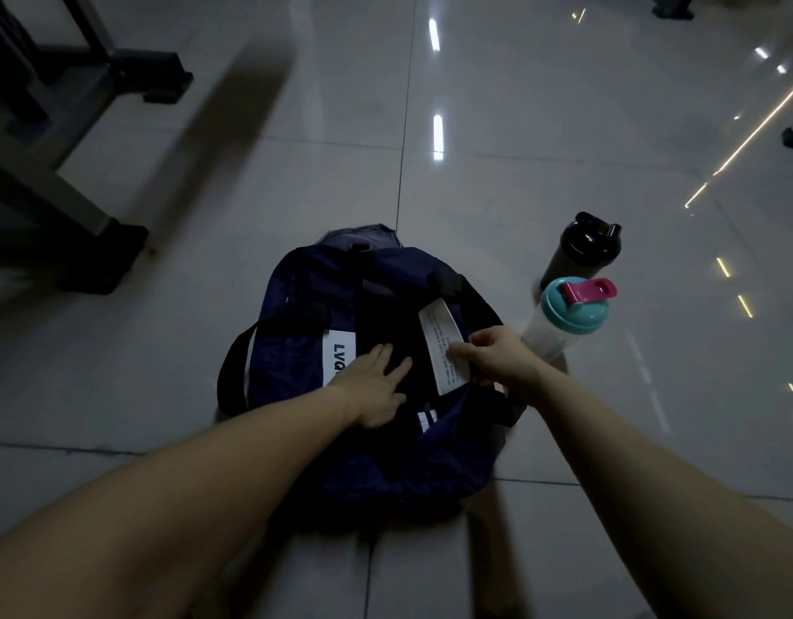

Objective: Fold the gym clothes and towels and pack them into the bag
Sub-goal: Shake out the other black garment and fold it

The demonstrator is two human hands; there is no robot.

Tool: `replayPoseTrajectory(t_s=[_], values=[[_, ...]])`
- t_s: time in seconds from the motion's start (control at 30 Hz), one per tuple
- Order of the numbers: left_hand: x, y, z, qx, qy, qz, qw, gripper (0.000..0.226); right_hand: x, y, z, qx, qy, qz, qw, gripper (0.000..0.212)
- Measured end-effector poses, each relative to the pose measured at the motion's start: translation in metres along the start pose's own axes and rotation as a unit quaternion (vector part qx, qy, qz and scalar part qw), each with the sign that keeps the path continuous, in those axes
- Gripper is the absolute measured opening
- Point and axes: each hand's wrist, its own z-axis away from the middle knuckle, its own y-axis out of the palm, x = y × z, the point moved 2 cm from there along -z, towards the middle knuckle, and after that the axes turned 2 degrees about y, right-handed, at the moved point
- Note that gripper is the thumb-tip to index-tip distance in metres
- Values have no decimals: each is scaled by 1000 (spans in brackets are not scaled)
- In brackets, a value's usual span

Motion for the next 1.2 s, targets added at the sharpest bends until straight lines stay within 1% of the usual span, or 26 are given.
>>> replayPoseTrajectory(t_s=[0.07,0.13,0.2,0.27,0.33,0.43,0.53,0.6,0.67,0.73,0.8,0.87,0.9,0.97,1.0,1.03,1.1,1.13,1.17,1.2], values=[[1,-2,7,-41,-27,-44,998,72,2,5,0,-1,-6,34,999,33],[5,-3,19,-109,-71,-67,989,76,4,8,0,-5,-16,69,998,33],[12,-4,34,-158,-118,-67,978,76,4,10,2,-12,-20,108,994,33],[19,-7,47,-177,-151,-55,971,75,5,13,6,-3,-17,141,990,28],[23,-11,59,-174,-177,-50,967,75,6,15,13,6,-12,153,988,30],[24,-7,72,-123,-214,-30,969,84,4,16,22,12,9,156,988,34],[21,6,80,-71,-252,26,965,90,0,23,32,35,34,167,985,51],[20,8,83,-47,-261,31,964,80,-2,28,37,39,32,195,979,57],[22,6,85,-31,-257,34,965,56,0,32,41,57,43,190,979,59],[28,-1,86,-34,-244,50,968,35,2,35,43,78,79,181,977,62],[37,-11,86,-32,-228,71,970,24,6,36,44,80,104,207,969,59],[46,-18,89,-17,-224,113,968,11,12,38,44,88,116,212,966,55],[51,-18,91,-14,-227,137,964,13,14,41,45,95,118,205,967,53],[59,-10,100,-25,-246,169,954,27,15,45,46,109,127,180,969,49],[62,-4,105,-37,-267,171,948,36,15,49,46,113,130,166,971,47],[64,2,109,-51,-298,170,938,53,15,52,45,111,132,153,973,46],[67,16,112,-70,-368,212,903,93,10,59,40,93,133,122,979,40],[66,21,111,-71,-386,254,884,106,8,62,39,85,131,113,981,37],[65,25,109,-69,-390,295,870,112,6,65,38,77,129,112,982,34],[63,27,106,-67,-384,325,862,112,5,68,38,69,126,112,983,33]])
